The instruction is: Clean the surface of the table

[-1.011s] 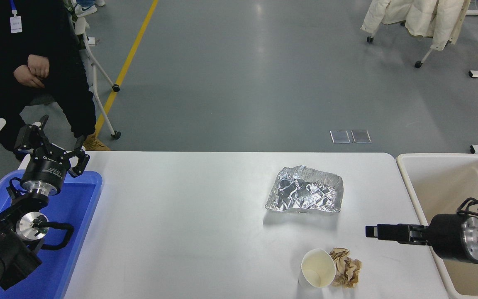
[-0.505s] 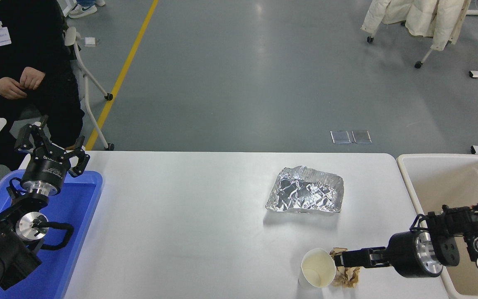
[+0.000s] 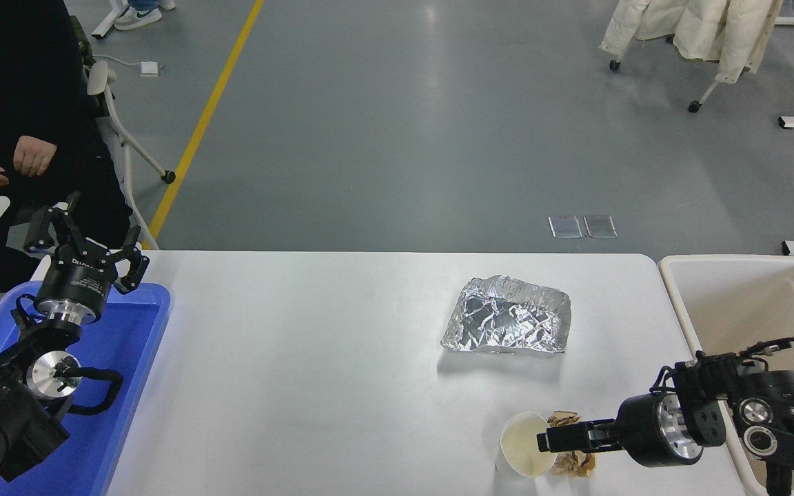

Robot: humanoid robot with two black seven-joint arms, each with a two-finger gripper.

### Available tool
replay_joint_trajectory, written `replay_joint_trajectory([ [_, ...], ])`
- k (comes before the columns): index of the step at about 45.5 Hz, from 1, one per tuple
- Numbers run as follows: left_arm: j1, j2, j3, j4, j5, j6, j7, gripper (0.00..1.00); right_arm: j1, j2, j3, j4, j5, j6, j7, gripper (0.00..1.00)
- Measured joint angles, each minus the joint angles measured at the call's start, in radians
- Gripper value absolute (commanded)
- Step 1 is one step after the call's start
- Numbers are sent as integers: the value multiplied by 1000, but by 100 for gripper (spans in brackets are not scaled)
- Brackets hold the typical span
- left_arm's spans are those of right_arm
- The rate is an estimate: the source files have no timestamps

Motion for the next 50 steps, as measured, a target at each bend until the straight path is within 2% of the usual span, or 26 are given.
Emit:
replay_joint_trajectory([
  [24, 0, 0, 0, 0, 0, 0, 0, 100, -3, 58, -25, -54, -23, -14, -2, 86],
  [30, 0, 0, 0, 0, 0, 0, 0, 100, -3, 69, -26, -58, -25, -16, -3, 66],
  [36, 0, 0, 0, 0, 0, 0, 0, 100, -2, 75, -28, -60, -25, -16, -15, 25],
  [37, 0, 0, 0, 0, 0, 0, 0, 100, -2, 76, -28, -60, -25, -16, -20, 8],
  [38, 0, 0, 0, 0, 0, 0, 0, 100, -2, 77, -29, -60, -25, -15, -29, 0],
  [50, 0, 0, 0, 0, 0, 0, 0, 100, 2, 71, -29, -58, -16, 21, -96, 0],
])
